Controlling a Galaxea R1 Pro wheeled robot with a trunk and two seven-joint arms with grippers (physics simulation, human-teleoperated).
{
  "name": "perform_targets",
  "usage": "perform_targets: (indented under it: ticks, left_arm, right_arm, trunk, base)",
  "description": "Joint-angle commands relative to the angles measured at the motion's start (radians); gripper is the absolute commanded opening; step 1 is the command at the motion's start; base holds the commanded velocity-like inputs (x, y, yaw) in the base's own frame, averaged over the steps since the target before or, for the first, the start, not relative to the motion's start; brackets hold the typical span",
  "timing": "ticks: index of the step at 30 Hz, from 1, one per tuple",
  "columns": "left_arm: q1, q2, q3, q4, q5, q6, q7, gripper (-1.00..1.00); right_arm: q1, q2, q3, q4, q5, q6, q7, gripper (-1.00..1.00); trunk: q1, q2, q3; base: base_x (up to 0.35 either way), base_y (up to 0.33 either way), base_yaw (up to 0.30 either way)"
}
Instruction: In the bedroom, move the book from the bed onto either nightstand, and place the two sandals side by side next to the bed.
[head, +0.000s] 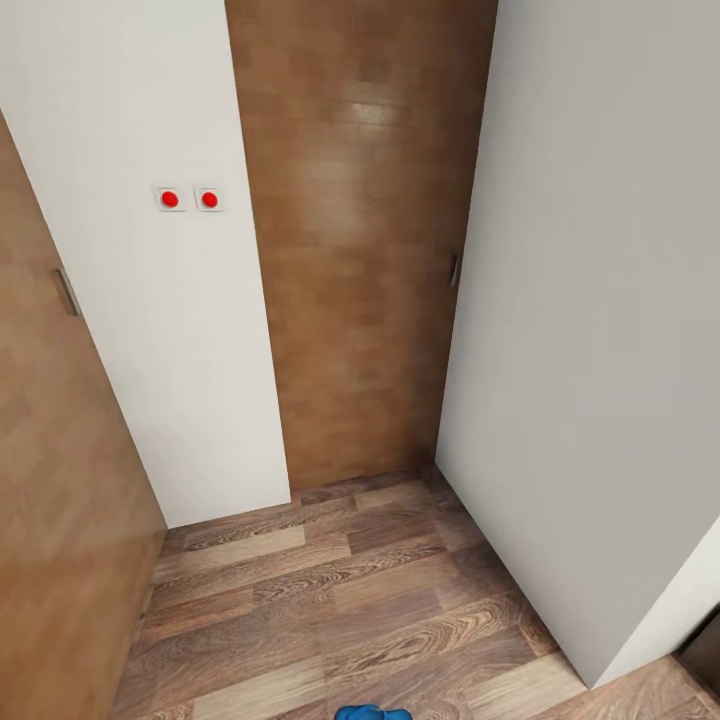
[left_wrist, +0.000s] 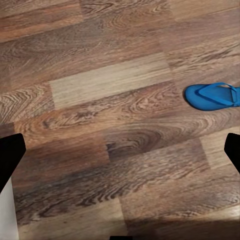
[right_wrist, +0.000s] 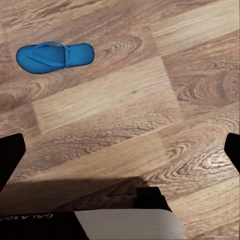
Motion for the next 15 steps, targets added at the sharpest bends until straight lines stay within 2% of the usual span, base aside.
perform_targets:
  ticks: [1,2,3,4,5,7,8,9,10,11,12,15]
  left_arm:
    - [0.0,0.0,0.0,0.0,0.001,-0.003,0.0,1.0]
    - [0.0,0.0,0.0,0.0,0.001,-0.003,0.0,1.0]
    - [0.0,0.0,0.0,0.0,0.001,-0.003,0.0,1.0]
    - [0.0,0.0,0.0,0.0,0.001,-0.003,0.0,1.0]
    - [0.0,0.0,0.0,0.0,0.001,-0.003,0.0,1.0]
    - [0.0,-0.001,0.0,0.0,0.001,-0.003,0.0,1.0]
    - [0.0,-0.001,0.0,0.0,0.001,-0.003,0.0,1.0]
    - [0.0,-0.001,-0.001,0.0,0.001,-0.004,0.0,1.0]
    - [0.0,-0.001,-0.001,0.0,0.001,-0.004,0.0,1.0]
    - [0.0,-0.001,-0.001,0.0,0.001,-0.005,0.0,1.0]
    - [0.0,-0.001,-0.001,0.0,0.001,-0.006,0.0,1.0]
    - [0.0,-0.001,-0.002,0.0,0.001,-0.015,0.0,1.0]
  right_arm:
    - [-0.027,0.009,0.0,-0.04,-0.04,0.076,-0.003,1.0]
    - [-0.046,0.013,0.0,-0.057,-0.062,0.107,-0.004,1.0]
    - [-0.09,0.02,-0.001,-0.083,-0.114,0.158,-0.005,1.0]
    - [-0.113,0.022,-0.001,-0.093,-0.143,0.177,-0.006,1.0]
    - [-0.157,0.026,-0.001,-0.106,-0.208,0.204,-0.008,1.0]
    - [-0.197,0.028,0.0,-0.115,-0.278,0.222,-0.009,1.0]
    - [-0.231,0.03,0.0,-0.121,-0.347,0.234,-0.01,1.0]
    - [-0.245,0.03,0.0,-0.123,-0.381,0.238,-0.011,1.0]
    - [-0.27,0.031,0.0,-0.126,-0.445,0.244,-0.011,1.0]
    - [-0.281,0.031,0.0,-0.128,-0.474,0.246,-0.012,1.0]
    - [-0.301,0.032,0.0,-0.13,-0.526,0.249,-0.013,1.0]
    - [-0.342,0.032,0.0,-0.132,-0.611,0.252,-0.052,1.0]
  trunk:
    - [0.0,0.0,-0.001]
    - [0.0,0.0,-0.001]
    - [0.0,0.0,-0.001]
    - [0.0,0.0,-0.001]
    - [0.0,0.0,-0.001]
    - [0.0,0.0,-0.001]
    - [0.0,0.0,-0.001]
    - [0.0,0.0,-0.001]
    - [0.0,0.0,-0.001]
    - [0.0,0.0,-0.001]
    - [0.0,0.0,-0.001]
    - [0.0,0.0,-0.001]
  base:
    - [0.0,0.0,0.0]
    - [0.0,0.0,0.0]
    - [0.0,0.0,0.0]
    - [0.0,0.0,0.0]
    - [0.0,0.0,0.0]
    - [0.0,0.0,0.0]
    - [0.0,0.0,0.0]
    - [0.0,0.0,0.0]
    - [0.0,0.0,0.0]
    - [0.0,0.0,0.0]
    - [0.0,0.0,0.0]
    - [0.0,0.0,0.0]
